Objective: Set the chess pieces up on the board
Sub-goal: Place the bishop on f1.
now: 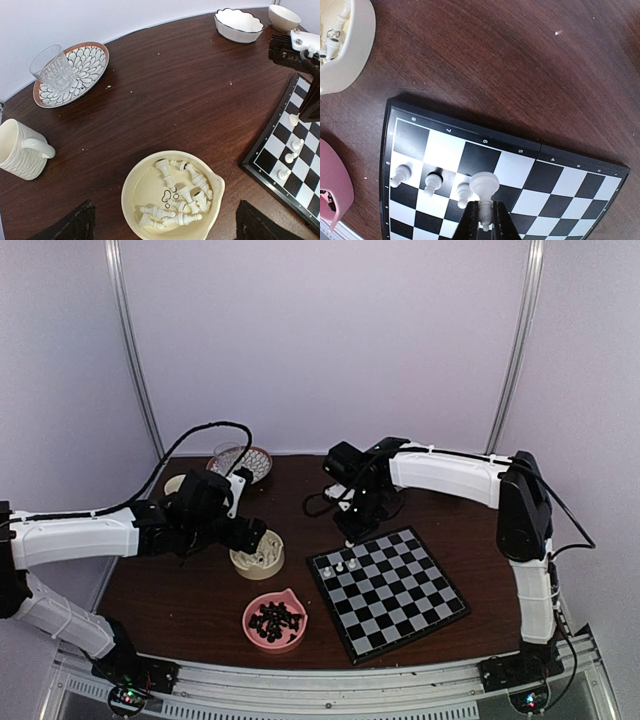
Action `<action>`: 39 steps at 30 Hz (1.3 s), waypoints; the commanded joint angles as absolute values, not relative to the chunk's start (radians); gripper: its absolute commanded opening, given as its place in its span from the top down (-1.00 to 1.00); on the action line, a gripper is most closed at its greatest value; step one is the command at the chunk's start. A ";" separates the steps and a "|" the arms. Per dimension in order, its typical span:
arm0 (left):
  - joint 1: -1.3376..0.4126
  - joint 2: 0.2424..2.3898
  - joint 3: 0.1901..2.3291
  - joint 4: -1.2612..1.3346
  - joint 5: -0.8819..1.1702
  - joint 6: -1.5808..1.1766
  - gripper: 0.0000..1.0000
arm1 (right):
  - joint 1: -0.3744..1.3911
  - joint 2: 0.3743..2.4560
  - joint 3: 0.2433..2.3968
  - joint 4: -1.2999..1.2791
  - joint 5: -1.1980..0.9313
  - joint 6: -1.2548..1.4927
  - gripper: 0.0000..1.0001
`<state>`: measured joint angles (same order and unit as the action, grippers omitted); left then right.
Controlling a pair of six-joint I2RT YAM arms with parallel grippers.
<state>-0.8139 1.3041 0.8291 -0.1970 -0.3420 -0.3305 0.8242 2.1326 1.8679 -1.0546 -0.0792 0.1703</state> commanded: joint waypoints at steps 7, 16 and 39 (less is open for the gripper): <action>-0.804 1.325 0.864 -0.188 -0.360 -0.342 -0.95 | 0.824 2.160 1.887 -1.054 -0.089 0.149 0.96; -0.803 1.322 0.862 -0.189 -0.358 -0.351 -0.95 | 0.824 2.165 1.878 -1.048 -0.089 0.146 0.96; -0.801 1.335 0.871 -0.201 -0.348 -0.357 -0.95 | 0.825 2.227 1.907 -1.060 -0.092 0.138 0.90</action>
